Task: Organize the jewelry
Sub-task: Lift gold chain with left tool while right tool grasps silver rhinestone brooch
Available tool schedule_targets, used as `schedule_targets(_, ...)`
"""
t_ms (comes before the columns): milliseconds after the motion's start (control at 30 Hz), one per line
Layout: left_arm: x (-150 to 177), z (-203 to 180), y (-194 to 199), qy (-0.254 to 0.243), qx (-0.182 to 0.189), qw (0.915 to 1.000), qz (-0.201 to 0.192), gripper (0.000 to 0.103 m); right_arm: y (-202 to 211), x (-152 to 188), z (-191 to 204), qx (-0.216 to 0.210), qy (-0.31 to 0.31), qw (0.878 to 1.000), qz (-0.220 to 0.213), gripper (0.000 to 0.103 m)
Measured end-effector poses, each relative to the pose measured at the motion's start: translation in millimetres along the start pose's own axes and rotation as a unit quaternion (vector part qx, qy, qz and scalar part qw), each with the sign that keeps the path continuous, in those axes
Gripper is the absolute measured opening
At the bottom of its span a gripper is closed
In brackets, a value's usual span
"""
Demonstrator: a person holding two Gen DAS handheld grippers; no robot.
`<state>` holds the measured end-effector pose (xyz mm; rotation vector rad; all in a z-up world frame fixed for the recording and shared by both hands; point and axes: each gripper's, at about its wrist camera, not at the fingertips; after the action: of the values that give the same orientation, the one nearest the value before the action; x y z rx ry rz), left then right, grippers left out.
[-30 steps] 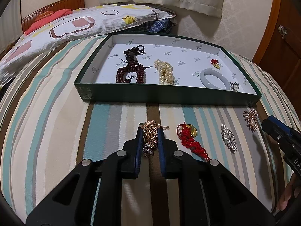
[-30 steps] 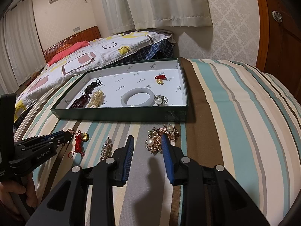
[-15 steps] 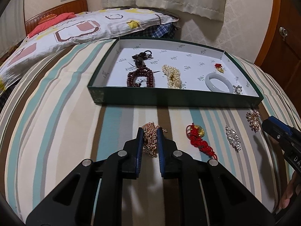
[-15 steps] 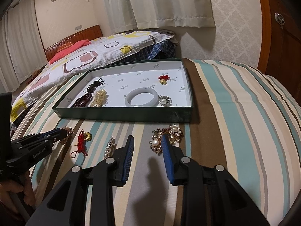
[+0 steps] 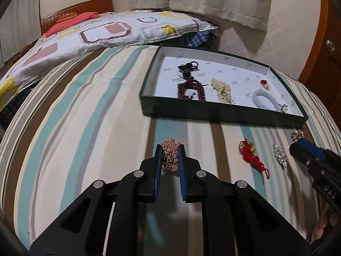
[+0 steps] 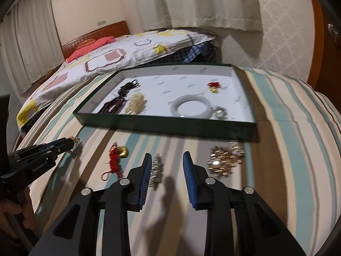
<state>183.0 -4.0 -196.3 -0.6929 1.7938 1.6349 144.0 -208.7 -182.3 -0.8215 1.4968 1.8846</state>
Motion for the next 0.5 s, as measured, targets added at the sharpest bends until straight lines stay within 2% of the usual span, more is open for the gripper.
schedule_targets(500, 1, 8, 0, 0.009, -0.005, 0.9999, -0.001, 0.015, -19, 5, 9, 0.001, 0.006, 0.999, 0.04, 0.031)
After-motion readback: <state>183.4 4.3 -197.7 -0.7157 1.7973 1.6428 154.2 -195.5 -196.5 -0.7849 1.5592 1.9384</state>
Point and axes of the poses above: each gripper's, at about its wrist camera, not at the fingertips, and y roughly against the way its jaws point, z to its left, x to its underside, and after that the axes turned 6 degrees about -z, right-handed
